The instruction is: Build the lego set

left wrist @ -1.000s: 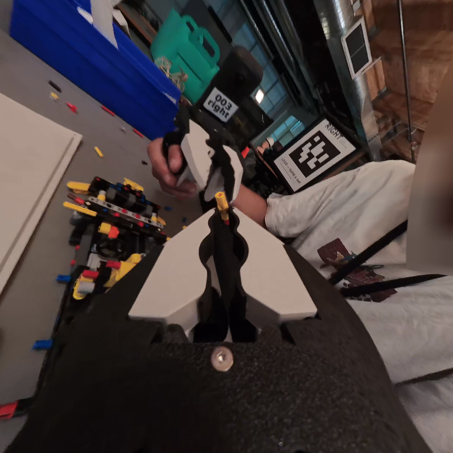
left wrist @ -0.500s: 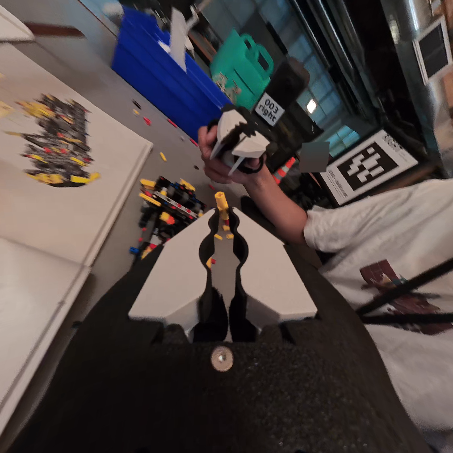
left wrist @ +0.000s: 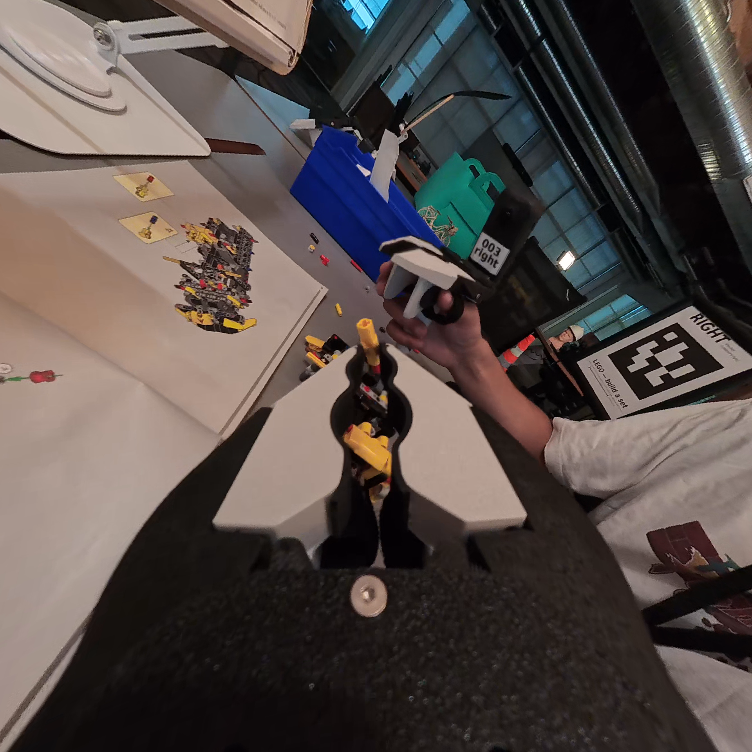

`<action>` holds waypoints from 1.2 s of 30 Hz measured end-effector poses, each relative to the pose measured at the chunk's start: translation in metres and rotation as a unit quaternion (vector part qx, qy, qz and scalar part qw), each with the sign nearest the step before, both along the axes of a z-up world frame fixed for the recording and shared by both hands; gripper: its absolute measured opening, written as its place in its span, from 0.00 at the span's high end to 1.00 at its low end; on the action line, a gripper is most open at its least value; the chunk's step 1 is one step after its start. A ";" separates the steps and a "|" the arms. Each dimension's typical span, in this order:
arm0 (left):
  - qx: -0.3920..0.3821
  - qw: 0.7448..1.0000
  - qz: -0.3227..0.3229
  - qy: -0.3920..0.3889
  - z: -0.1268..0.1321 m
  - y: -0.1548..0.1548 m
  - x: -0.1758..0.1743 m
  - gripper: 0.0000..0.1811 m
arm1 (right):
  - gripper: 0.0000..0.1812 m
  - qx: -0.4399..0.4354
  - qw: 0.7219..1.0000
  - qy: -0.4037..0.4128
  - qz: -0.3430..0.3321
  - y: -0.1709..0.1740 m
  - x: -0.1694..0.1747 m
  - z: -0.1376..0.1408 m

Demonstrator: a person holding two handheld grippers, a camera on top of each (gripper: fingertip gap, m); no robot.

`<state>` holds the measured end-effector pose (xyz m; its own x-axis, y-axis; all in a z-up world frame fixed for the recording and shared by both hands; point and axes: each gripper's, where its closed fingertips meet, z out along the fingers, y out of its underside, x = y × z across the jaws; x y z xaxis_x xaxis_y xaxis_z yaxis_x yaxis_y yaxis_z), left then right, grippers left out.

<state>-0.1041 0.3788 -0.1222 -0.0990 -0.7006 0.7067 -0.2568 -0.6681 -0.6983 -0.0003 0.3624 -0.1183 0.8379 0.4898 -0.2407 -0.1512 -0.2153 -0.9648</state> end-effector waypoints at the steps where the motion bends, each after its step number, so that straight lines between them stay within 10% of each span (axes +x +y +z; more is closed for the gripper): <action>1: -0.006 1.000 0.000 -0.006 0.002 -0.001 0.001 0.96 | 0.94 0.001 1.000 -0.020 0.011 -0.003 -0.006 0.000; 14: -0.057 0.996 -0.029 -0.055 0.019 -0.024 0.017 0.96 | 0.89 0.142 0.941 -0.306 -0.027 -0.019 -0.081 -0.004; 22: -0.069 0.992 0.102 -0.010 -0.012 0.046 -0.007 0.96 | 0.86 0.060 0.927 -0.356 0.104 -0.042 -0.137 -0.044; 29: -0.051 0.991 0.123 -0.009 -0.008 0.055 -0.013 0.96 | 0.85 0.078 0.869 -0.482 0.079 -0.046 -0.143 -0.058; 36: -0.025 0.994 0.106 0.018 -0.020 0.043 -0.002 0.96 | 0.87 0.082 0.898 -0.432 0.029 -0.036 -0.122 -0.035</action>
<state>-0.1064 0.4220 -0.1419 0.0734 -0.6667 0.7417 -0.1305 -0.7438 -0.6556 -0.1228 0.3259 -0.1536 0.6484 0.5085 0.5665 0.6758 -0.0419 -0.7359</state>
